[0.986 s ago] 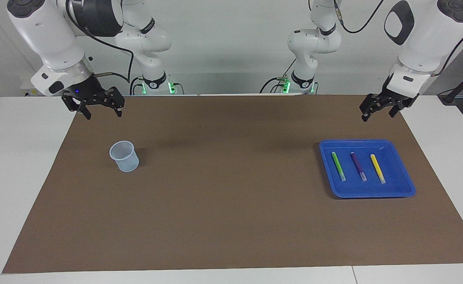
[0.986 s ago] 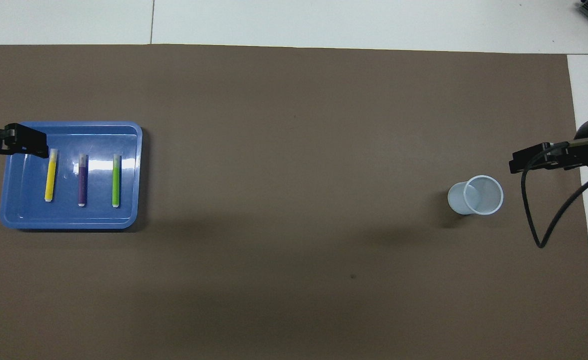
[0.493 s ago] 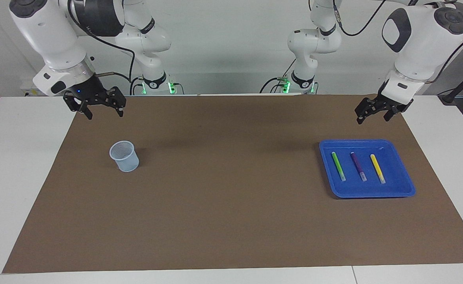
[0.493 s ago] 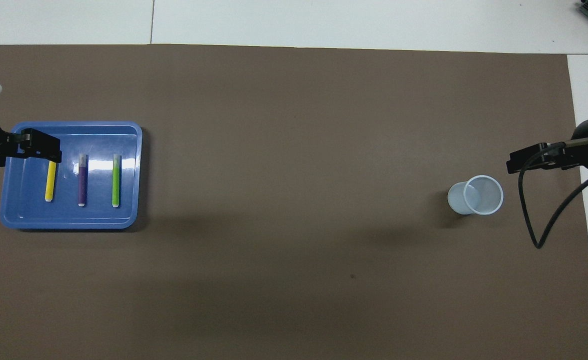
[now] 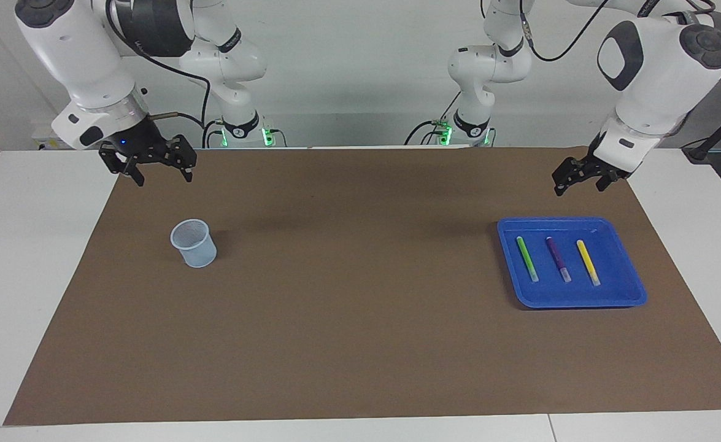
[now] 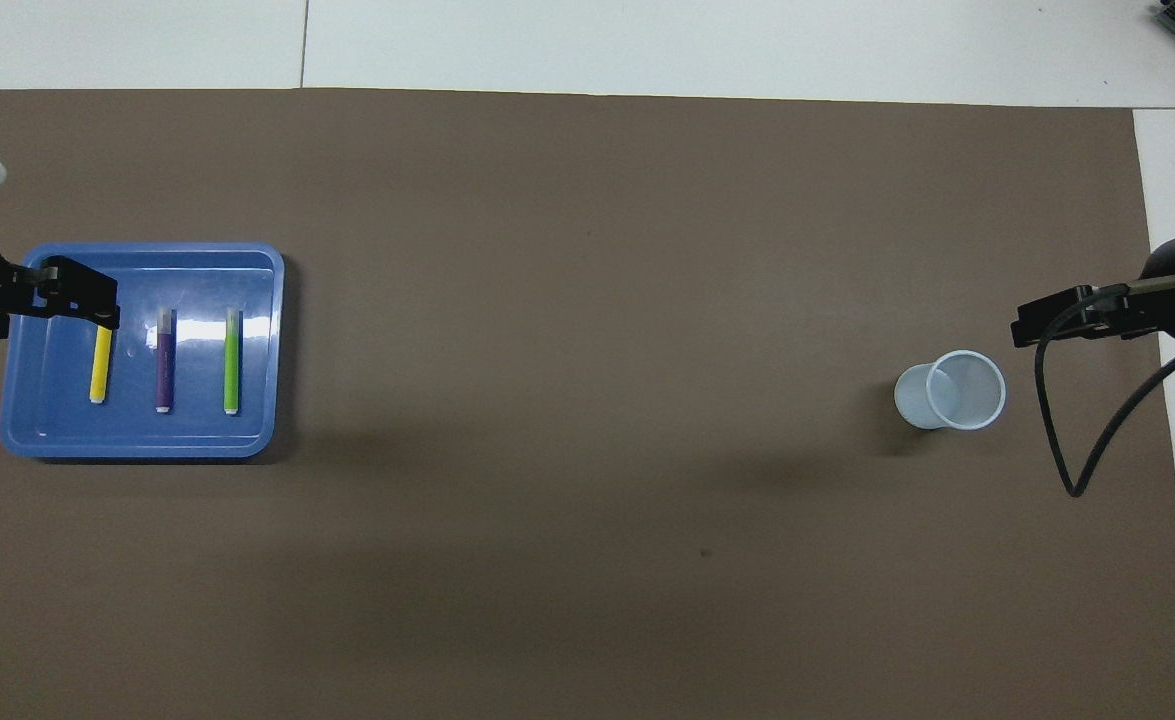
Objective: Right arm passes pens to left for tray arrangement
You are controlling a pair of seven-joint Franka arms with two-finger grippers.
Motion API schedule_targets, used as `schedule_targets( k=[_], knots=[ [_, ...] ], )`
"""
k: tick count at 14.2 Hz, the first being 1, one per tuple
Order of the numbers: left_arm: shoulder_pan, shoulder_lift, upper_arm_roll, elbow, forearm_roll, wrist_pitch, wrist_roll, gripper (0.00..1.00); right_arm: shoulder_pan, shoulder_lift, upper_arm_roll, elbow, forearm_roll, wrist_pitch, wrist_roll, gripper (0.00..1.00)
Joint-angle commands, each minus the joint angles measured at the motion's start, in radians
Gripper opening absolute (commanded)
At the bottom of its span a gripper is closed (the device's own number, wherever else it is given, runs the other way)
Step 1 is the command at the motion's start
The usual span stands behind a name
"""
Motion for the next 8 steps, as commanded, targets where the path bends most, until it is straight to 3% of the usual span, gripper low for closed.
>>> schedule_targets(
  k=[1, 8],
  knots=[
    [0.028, -0.001, -0.009, 0.048, 0.002, -0.032, 0.017, 1.0, -0.002, -0.009, 0.004, -0.01, 0.011, -0.005, 0.004, 1.0],
    [0.057, -0.022, -0.026, 0.024, 0.002, -0.012, 0.019, 1.0, -0.002, -0.009, 0.004, -0.012, 0.011, -0.005, 0.004, 1.0]
  ],
)
